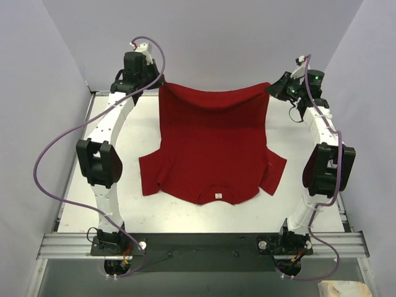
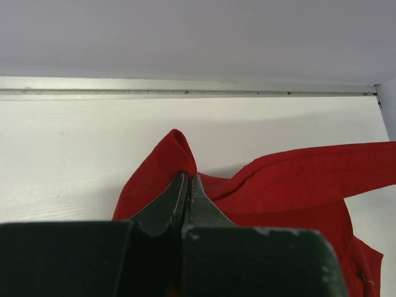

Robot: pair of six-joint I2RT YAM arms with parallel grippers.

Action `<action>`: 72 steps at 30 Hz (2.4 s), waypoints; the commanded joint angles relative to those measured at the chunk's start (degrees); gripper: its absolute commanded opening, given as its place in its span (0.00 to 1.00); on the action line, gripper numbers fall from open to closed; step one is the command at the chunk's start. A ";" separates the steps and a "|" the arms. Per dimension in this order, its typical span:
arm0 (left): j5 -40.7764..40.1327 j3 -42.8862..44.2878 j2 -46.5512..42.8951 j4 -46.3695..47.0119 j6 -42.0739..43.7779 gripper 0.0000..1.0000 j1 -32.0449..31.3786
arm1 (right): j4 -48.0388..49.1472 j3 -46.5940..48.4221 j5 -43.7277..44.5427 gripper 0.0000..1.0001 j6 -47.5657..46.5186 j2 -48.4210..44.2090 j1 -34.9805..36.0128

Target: Pin the brooch onto the clothing

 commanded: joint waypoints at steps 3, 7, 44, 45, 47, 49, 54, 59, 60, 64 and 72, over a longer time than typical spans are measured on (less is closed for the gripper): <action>-1.11 7.65 5.28 3.91 2.55 0.00 1.18 | 5.06 7.88 -3.15 0.00 4.34 6.65 -0.36; -1.20 9.25 9.14 4.60 1.94 0.00 1.70 | 5.06 11.66 -2.97 0.00 5.84 12.61 0.08; -4.46 4.77 8.65 12.98 -3.69 0.97 3.55 | 5.52 7.04 29.19 1.00 3.29 7.23 8.78; -4.19 2.24 7.23 9.30 -2.55 0.97 3.55 | 4.02 2.93 30.15 1.00 3.64 4.92 8.78; -2.87 -1.98 2.05 6.64 -1.93 0.97 3.55 | 1.48 -2.28 32.00 1.00 4.87 -1.56 8.78; -2.00 -11.34 -4.34 5.40 -2.10 0.97 3.46 | 1.02 -10.59 32.27 1.00 7.50 -5.80 8.96; -1.64 -30.01 -16.84 4.19 -3.77 0.97 3.11 | -7.30 -20.58 35.42 0.99 8.05 -15.83 12.64; -5.50 -40.74 -25.03 -6.71 -4.56 0.97 3.28 | -21.19 -27.85 38.68 0.99 10.66 -21.10 15.55; -6.37 -41.72 -25.64 -10.04 -4.83 0.97 3.63 | -22.26 -29.70 39.56 0.99 11.28 -21.98 15.38; -3.40 -49.18 -27.67 -12.88 -7.55 0.97 5.83 | -27.35 -37.09 40.62 0.97 14.45 -29.09 12.57; -1.73 -54.56 -24.60 -14.37 -8.26 0.97 8.56 | -34.13 -43.69 42.01 0.89 15.25 -35.61 4.31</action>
